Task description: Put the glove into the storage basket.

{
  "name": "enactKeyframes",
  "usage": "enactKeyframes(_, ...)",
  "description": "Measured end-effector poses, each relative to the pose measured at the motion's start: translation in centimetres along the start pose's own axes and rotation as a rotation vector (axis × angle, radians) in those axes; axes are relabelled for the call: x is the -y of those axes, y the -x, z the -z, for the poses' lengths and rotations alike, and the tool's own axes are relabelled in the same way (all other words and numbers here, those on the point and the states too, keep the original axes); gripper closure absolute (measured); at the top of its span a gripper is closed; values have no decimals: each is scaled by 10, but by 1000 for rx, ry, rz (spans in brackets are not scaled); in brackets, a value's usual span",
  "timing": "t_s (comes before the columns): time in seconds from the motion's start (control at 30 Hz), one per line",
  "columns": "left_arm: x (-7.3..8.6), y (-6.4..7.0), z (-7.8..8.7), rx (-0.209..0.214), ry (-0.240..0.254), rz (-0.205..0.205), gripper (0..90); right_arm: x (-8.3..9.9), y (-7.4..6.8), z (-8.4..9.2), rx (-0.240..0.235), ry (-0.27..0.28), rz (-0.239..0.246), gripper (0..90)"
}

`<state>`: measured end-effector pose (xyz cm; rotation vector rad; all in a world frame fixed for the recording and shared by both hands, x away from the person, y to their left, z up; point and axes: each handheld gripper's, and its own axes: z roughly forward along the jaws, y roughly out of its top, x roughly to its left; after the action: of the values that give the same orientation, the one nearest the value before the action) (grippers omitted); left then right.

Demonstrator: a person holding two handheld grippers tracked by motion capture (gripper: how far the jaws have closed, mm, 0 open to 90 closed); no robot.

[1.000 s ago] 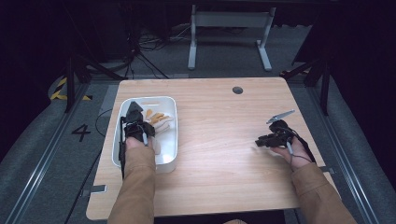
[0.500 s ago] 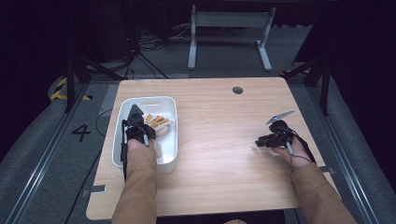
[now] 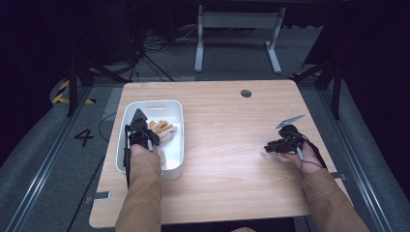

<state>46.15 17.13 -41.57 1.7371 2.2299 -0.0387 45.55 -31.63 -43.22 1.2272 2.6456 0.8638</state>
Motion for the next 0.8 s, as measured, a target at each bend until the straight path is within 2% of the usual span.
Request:
enactKeyframes(0.17,-1,0,-1,4,-12,3,657,0,0,0,-2,1,0,688)
enactKeyframes(0.27,-1,0,-1,-7,-20,-13,653,1,1,0,-3,2,-2,688)
enactKeyframes(0.3,-1,1,-2,-3,-22,-6,649,1,1,0,-4,2,-1,688)
enactKeyframes(0.33,-1,0,-2,-8,-26,-19,645,1,1,0,-4,2,-2,688)
enactKeyframes(0.4,-2,0,-1,1,-26,-17,624,1,2,1,-7,4,-4,688)
enactKeyframes(0.43,-1,-1,0,11,-23,-24,596,1,2,1,-8,4,-5,688)
enactKeyframes(0.5,-2,1,1,3,-16,-48,515,1,2,1,-7,5,-5,688)
enactKeyframes(0.57,-2,1,3,22,-9,-73,422,1,2,1,-6,4,-5,688)
enactKeyframes(0.63,-1,2,2,45,-21,-84,349,1,2,1,-5,4,-3,688)
enactKeyframes(0.7,-2,4,0,42,-50,-89,308,1,2,2,-3,8,-7,688)
enactKeyframes(0.8,0,6,-1,62,-58,-116,225,1,2,2,-4,10,-6,689)
